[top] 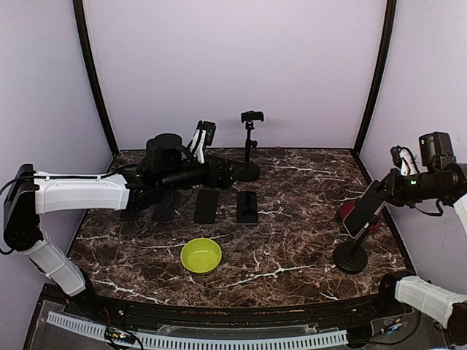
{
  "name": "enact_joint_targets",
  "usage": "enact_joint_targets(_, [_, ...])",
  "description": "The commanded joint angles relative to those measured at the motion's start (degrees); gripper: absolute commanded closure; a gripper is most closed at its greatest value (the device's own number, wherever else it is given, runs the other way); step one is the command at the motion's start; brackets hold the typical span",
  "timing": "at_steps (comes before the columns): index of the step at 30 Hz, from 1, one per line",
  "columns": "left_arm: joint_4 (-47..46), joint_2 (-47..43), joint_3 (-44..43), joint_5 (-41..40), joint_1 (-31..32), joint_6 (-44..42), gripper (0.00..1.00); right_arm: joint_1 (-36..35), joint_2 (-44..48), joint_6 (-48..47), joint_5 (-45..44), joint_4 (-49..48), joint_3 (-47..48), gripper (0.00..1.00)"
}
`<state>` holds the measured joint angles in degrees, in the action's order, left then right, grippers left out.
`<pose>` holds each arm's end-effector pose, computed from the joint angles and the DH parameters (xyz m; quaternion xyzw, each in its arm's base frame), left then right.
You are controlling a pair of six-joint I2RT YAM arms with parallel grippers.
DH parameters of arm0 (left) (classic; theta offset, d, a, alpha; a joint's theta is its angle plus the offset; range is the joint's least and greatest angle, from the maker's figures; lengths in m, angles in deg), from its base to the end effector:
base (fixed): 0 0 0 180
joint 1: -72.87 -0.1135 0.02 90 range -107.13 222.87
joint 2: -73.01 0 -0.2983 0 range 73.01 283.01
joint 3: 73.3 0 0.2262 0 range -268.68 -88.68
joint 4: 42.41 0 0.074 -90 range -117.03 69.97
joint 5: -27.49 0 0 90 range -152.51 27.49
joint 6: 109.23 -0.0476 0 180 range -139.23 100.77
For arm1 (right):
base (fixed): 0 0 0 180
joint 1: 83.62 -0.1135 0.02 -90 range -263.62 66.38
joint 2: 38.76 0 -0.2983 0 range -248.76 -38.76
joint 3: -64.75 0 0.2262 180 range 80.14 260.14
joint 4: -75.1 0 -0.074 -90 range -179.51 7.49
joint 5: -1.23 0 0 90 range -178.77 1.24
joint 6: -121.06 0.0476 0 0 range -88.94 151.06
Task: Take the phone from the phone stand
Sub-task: Pick up the phone stand with the phone from the center of the board, then place the phone stand with the phone at the center of the board.
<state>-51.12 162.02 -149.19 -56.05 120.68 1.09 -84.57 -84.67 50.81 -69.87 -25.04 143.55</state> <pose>0.2352 -0.2674 0.3511 0.2113 0.7025 -0.4142 0.5387 0.0833 0.0168 0.3636 0.0905 0.9152 0.2153 0.3284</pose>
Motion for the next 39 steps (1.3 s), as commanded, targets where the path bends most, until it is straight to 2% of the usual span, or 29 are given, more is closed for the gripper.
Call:
enact_joint_targets(1, [-1.0, -1.9, -0.8, 0.4, 0.2, -1.0, 0.01, 0.3, 0.2, 0.6, 6.2, -5.7, 1.7, 1.0])
enact_joint_targets(13, [-1.4, -2.0, -0.7, 1.3, 0.2, -3.0, 0.01, -2.0, -4.1, 0.7, 15.1, -13.4, 6.0, 1.0])
enact_joint_targets(28, [-4.5, -4.5, 3.5, 1.0, 0.3, -7.8, 0.01, -15.5, -15.2, -2.7, 16.2, -23.7, 10.0, 1.0])
enact_joint_targets(39, [-6.8, -8.0, 7.9, 1.0, 0.3, -10.6, 0.01, -23.0, -27.8, -16.4, 20.8, -16.0, 22.7, 1.0])
